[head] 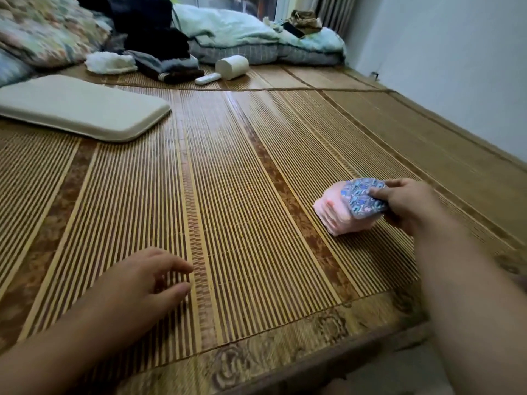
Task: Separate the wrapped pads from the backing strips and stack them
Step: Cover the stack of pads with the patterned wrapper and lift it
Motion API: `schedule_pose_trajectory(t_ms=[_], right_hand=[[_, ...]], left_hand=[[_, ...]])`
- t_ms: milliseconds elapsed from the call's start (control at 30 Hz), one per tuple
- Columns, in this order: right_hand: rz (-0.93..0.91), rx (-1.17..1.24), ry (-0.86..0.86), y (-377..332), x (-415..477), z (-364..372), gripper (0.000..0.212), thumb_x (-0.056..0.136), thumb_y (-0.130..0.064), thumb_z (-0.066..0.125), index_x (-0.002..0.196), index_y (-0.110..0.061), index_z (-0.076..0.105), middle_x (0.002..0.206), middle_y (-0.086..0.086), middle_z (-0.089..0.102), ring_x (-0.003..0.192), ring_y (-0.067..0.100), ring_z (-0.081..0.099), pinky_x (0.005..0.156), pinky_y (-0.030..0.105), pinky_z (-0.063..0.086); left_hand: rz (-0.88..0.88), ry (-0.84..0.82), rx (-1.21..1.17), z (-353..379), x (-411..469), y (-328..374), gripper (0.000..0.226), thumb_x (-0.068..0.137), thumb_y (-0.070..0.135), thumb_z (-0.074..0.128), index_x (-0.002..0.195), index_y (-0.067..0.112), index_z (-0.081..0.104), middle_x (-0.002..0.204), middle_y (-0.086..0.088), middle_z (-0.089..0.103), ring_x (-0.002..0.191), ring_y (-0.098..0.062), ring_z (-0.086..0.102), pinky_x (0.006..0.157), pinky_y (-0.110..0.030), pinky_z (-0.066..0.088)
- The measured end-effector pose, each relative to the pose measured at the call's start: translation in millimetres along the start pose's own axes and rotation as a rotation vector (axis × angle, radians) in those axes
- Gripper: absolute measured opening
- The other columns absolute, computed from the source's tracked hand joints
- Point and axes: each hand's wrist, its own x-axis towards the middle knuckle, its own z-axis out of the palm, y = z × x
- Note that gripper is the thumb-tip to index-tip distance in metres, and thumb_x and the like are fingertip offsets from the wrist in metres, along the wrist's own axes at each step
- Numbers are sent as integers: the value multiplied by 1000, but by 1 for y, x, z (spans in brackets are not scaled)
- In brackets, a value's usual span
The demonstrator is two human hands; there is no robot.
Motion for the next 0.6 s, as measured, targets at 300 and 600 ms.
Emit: schedule_pose_trajectory(t_ms=[300,600], right_hand=[[-128,-109,71,7,7,19,31,68,-17,82,90,-16,60,102,17,68,89,31,67,79,48,56],[17,-245,-83,14,4,15,61,74,-41,74,115,2,61,113,19,66,89,25,62,69,34,47]], left_hand=[[-42,-33,-41,0,0,-5,19,75,35,69,83,49,60,95,22,59,82,1,58,62,-14,42],[-45,-19,-42,-3,-3,-2,18,76,37,67,84,50,58,98,28,55,85,3,55,63,-14,40]])
